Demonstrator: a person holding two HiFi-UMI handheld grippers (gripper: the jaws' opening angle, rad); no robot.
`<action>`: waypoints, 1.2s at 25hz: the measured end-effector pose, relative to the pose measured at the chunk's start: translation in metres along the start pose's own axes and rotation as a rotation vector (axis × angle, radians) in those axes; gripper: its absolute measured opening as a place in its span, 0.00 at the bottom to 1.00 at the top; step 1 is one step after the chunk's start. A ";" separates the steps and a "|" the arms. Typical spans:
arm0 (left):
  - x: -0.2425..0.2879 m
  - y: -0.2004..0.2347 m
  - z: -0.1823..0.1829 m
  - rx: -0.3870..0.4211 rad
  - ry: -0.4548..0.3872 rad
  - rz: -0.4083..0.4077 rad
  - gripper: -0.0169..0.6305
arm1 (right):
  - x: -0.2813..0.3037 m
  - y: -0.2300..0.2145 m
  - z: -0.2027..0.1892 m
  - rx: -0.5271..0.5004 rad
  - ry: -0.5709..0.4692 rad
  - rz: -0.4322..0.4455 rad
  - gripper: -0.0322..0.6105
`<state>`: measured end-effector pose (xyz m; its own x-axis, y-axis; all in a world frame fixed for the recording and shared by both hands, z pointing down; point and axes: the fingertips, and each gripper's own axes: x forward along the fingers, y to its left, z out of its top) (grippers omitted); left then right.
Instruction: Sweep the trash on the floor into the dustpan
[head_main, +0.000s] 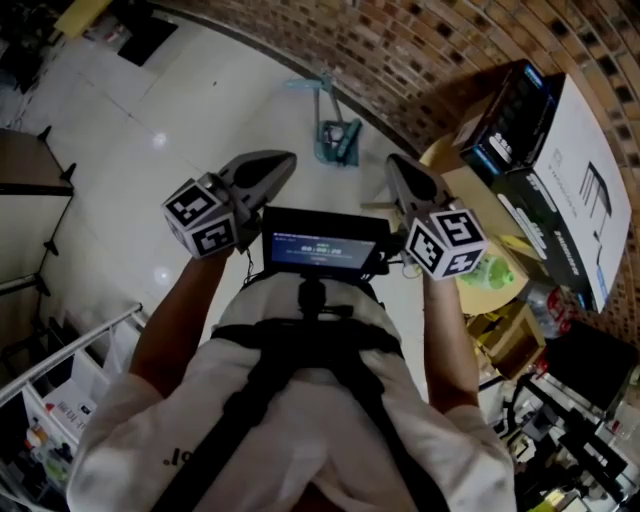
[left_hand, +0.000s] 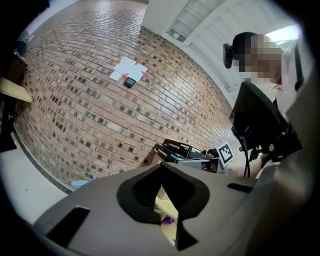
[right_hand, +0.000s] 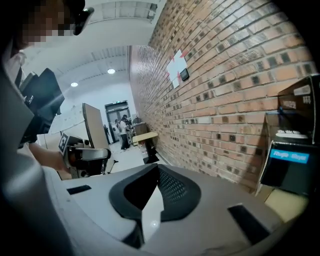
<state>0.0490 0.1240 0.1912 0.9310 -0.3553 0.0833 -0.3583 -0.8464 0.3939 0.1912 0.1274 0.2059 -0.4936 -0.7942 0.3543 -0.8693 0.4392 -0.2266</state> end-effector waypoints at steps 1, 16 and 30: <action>-0.003 -0.001 -0.001 -0.003 0.000 0.003 0.03 | -0.001 -0.001 -0.001 0.003 0.001 -0.006 0.05; -0.029 0.000 0.011 -0.109 -0.140 -0.021 0.03 | -0.002 -0.008 -0.006 0.009 0.023 -0.050 0.05; -0.033 -0.027 0.006 -0.184 -0.154 -0.178 0.03 | 0.005 0.005 -0.005 -0.047 0.042 -0.033 0.05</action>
<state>0.0276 0.1564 0.1722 0.9515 -0.2755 -0.1367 -0.1583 -0.8198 0.5504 0.1844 0.1282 0.2112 -0.4644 -0.7908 0.3988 -0.8849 0.4329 -0.1720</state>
